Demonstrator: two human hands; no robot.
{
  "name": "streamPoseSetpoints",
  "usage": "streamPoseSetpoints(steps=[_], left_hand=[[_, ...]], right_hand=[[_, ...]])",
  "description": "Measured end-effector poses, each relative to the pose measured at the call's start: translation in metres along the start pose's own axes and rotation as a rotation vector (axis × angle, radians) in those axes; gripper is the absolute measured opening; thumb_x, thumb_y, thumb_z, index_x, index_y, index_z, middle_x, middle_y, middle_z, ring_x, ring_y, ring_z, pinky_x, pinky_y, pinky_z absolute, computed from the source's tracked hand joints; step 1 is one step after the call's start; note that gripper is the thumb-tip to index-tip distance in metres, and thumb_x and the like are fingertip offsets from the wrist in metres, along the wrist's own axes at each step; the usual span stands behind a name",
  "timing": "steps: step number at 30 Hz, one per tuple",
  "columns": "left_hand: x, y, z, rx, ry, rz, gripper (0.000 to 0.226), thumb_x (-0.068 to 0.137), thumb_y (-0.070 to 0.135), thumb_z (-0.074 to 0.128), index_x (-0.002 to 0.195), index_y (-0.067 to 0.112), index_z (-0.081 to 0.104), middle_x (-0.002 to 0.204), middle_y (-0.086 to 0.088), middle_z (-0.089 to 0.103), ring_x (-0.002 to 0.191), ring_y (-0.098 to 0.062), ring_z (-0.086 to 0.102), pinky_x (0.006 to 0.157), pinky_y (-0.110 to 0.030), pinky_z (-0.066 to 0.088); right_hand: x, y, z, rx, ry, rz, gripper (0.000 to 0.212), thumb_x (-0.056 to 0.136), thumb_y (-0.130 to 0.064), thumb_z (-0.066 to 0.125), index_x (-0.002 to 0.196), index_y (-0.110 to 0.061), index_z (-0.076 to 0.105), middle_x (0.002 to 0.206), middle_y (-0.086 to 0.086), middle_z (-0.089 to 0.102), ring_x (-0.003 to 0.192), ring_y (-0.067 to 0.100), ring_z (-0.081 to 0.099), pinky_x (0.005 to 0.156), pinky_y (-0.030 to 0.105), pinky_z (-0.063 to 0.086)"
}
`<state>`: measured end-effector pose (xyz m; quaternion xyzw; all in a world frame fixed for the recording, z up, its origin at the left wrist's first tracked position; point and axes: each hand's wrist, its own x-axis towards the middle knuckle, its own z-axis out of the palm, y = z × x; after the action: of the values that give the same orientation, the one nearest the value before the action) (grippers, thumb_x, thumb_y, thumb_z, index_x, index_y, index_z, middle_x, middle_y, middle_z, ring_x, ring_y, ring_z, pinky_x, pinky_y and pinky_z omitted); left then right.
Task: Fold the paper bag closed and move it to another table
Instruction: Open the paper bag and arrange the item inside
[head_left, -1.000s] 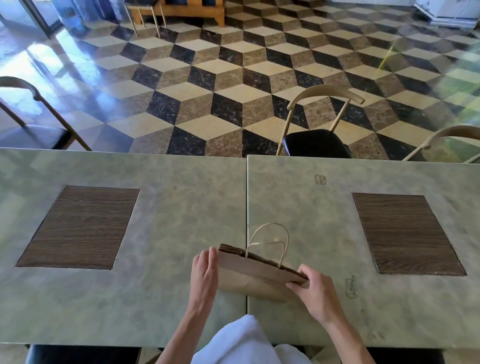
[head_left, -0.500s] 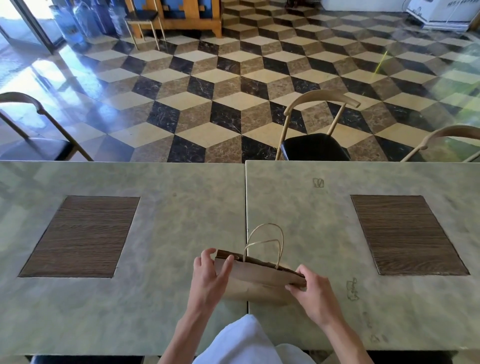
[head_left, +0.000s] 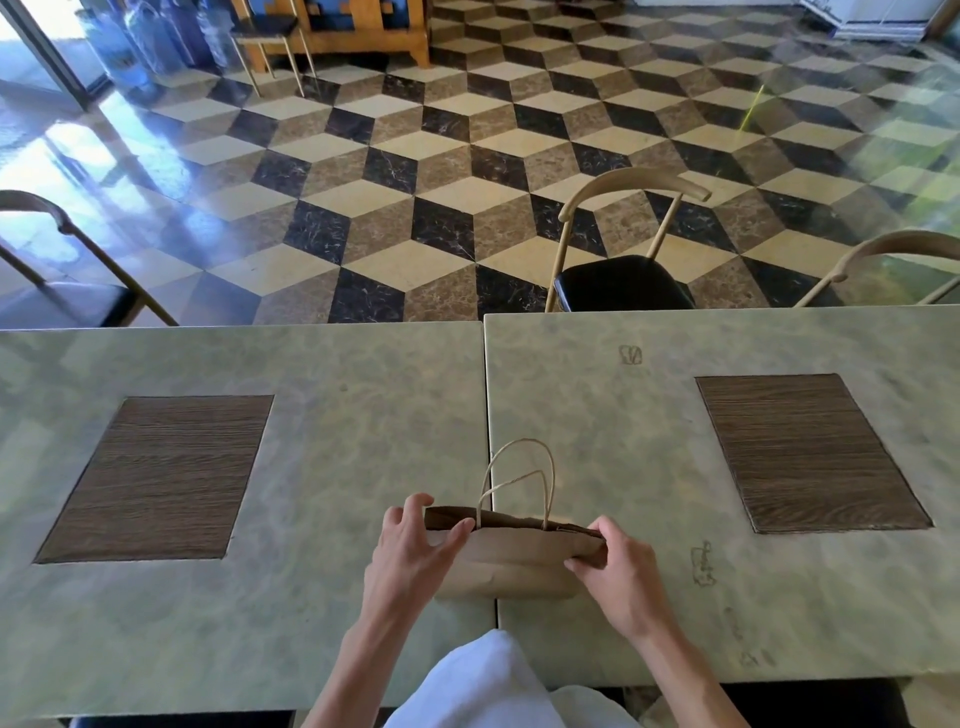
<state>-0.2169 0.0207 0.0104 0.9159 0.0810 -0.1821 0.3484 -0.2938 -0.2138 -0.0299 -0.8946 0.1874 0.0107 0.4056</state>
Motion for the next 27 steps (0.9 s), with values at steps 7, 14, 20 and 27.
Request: streamPoseSetpoints(steps=[7, 14, 20, 27], left_hand=[[-0.008, 0.003, 0.002, 0.016, 0.067, 0.063, 0.039, 0.084, 0.050, 0.052, 0.118, 0.032, 0.046, 0.108, 0.002, 0.054, 0.095, -0.023, 0.058, 0.081, -0.036, 0.047], [-0.009, 0.006, -0.003, 0.309, 0.153, 0.138, 0.041, 0.092, 0.053, 0.038, 0.122, 0.026, 0.038, 0.119, 0.004, 0.061, 0.092, -0.029, 0.065, 0.065, -0.033, 0.041], [-0.015, 0.012, 0.003, 0.321, 0.147, 0.184, 0.025, 0.091, 0.046, 0.040, 0.098, 0.023, 0.036, 0.099, 0.004, 0.063, 0.083, -0.025, 0.065, 0.064, -0.034, 0.043], [-0.020, 0.008, 0.013, 0.236, 0.111, 0.187, 0.021, 0.092, 0.041, 0.040, 0.088, 0.021, 0.035, 0.089, 0.000, 0.051, 0.079, -0.028, 0.061, 0.064, -0.040, 0.050]], right_hand=[[-0.007, -0.006, -0.002, 0.197, -0.064, 0.013, 0.040, 0.075, -0.026, 0.084, 0.107, -0.028, 0.060, 0.097, -0.017, 0.071, 0.093, -0.004, 0.064, 0.078, 0.011, 0.047], [0.000, -0.025, -0.009, 0.344, -0.014, 0.158, 0.044, 0.093, -0.040, 0.063, 0.060, -0.015, 0.046, 0.048, -0.013, 0.042, 0.049, 0.004, 0.038, 0.055, 0.026, 0.033], [0.009, -0.033, -0.014, 0.082, -0.166, 0.116, 0.010, 0.075, -0.031, 0.074, 0.072, -0.023, 0.070, 0.070, -0.009, 0.073, 0.069, 0.003, 0.066, 0.064, 0.021, 0.051], [0.011, -0.040, -0.011, -0.005, -0.351, 0.056, 0.016, 0.068, -0.035, 0.077, 0.073, -0.022, 0.071, 0.063, -0.011, 0.069, 0.058, -0.003, 0.058, 0.061, 0.020, 0.048]])
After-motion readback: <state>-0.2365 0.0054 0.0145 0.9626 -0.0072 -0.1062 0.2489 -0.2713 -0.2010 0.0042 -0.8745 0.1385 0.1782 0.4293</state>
